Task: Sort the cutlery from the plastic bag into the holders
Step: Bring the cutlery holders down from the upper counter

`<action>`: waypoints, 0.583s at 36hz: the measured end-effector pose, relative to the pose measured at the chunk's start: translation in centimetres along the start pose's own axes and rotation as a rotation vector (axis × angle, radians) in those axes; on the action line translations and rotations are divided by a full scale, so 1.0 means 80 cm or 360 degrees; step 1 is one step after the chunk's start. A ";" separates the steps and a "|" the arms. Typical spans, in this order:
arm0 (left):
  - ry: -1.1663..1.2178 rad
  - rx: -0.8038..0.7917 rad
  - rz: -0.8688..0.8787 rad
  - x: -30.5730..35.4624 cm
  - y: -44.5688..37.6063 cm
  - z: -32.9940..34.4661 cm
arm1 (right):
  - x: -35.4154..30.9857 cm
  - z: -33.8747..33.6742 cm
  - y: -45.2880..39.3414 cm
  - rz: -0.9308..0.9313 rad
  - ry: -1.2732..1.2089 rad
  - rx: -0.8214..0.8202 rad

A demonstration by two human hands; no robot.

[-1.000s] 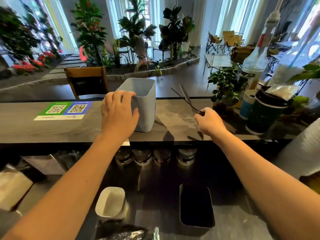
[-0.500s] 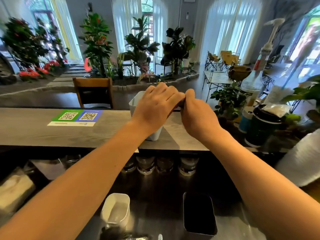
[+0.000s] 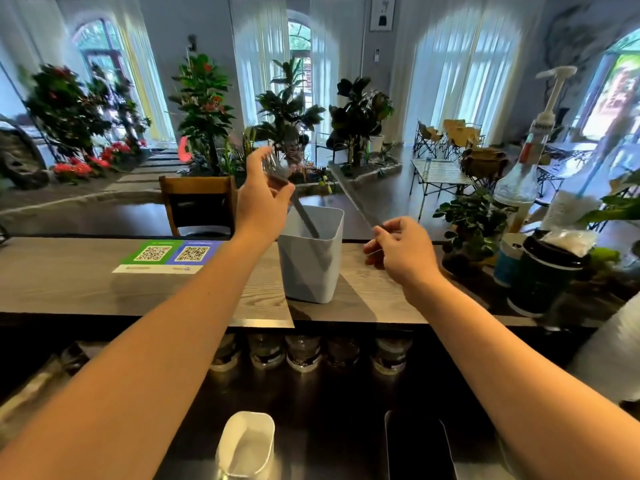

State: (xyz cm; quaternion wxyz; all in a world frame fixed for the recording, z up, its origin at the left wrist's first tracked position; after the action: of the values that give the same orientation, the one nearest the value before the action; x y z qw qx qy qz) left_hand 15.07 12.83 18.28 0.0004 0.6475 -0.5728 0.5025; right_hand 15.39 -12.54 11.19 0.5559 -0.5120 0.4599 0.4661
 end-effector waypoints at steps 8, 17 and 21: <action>-0.0724 -0.0517 -0.0080 -0.047 0.009 0.062 | 0.073 0.041 -0.015 0.0303 -0.0296 0.0040; -0.0718 -0.1065 0.0047 -0.054 0.059 0.074 | 0.086 0.055 -0.008 0.0381 -0.0310 0.0091; -0.0625 -0.0907 0.0047 -0.038 0.089 0.054 | 0.066 0.038 0.010 0.0339 -0.0154 0.0112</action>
State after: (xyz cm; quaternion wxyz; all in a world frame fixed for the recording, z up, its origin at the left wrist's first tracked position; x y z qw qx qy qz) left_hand 13.11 10.17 10.05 0.0638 0.6975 -0.6885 0.1882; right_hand 15.44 -9.19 6.02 0.5425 -0.4172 0.5005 0.5303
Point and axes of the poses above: each hand's wrist, its own y-axis away from the middle knuckle, its own z-axis out of the palm, x = y × z, the point moved 9 cm from there along -y, towards the middle knuckle, and after that the axes turned 13 degrees about -y, right-handed, at the moved point
